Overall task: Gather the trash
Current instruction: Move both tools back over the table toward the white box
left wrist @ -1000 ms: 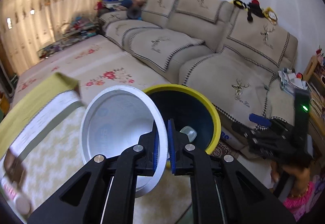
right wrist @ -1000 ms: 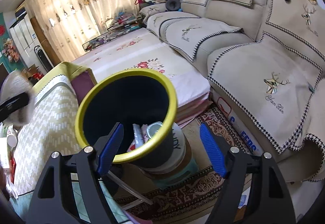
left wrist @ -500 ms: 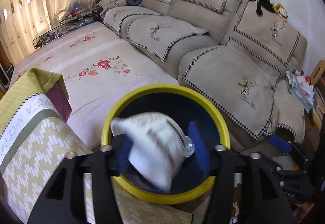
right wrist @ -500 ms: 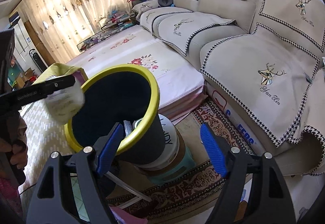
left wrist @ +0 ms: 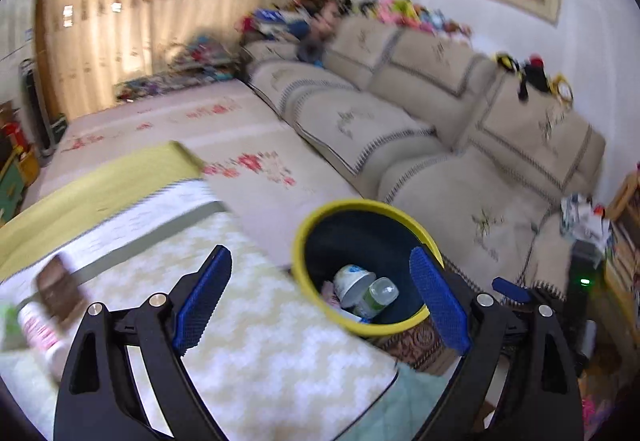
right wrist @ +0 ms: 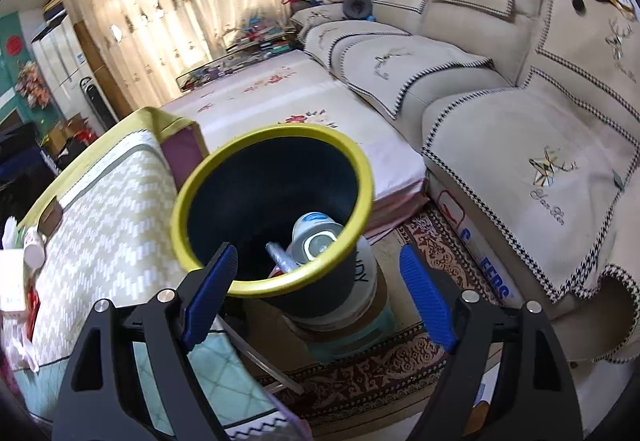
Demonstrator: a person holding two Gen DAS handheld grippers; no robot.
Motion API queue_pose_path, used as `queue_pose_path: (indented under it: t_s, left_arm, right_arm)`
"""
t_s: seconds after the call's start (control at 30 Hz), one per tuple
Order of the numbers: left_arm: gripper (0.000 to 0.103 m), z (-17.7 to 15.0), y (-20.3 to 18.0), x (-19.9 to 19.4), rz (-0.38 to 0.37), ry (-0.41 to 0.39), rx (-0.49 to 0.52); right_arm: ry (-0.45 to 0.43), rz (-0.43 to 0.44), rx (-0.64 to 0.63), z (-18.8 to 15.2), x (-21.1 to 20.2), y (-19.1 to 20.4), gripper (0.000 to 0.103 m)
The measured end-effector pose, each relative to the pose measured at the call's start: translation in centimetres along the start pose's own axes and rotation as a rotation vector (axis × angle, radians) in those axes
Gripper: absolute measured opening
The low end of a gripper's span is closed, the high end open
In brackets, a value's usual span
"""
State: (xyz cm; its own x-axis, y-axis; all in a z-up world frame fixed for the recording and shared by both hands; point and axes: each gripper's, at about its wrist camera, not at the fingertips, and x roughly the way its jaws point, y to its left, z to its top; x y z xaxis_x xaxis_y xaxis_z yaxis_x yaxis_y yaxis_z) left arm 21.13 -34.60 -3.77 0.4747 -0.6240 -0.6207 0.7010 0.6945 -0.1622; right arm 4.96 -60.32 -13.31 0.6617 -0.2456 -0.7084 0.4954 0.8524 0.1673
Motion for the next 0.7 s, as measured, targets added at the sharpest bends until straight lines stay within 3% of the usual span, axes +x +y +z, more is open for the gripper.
queue_pose_path:
  t_s: [0.17, 0.4, 0.53, 0.7]
  left_arm:
    - [0.095, -3.3, 5.6, -10.0, 0.130, -0.111, -0.103]
    - [0.098, -9.8, 12.4, -22.3, 0.416, -0.232, -0.242]
    - [0.098, -12.9, 15.7, -27.0, 0.514, -0.261, -0.308]
    - [0.098, -15.8, 18.6, -29.9, 0.566, -0.270, -0.381]
  right_arm:
    - [0.007, 0.045, -0.063, -0.3, 0.1, 3.5, 0.079]
    - [0.036, 0.198, -0.247, -2.2, 0.2, 13.3, 0.079]
    - [0.053, 0.340, -0.387, -4.2, -0.7, 21.0, 0.079]
    - [0.015, 0.492, -0.541, -6.4, -3.8, 28.9, 0.079]
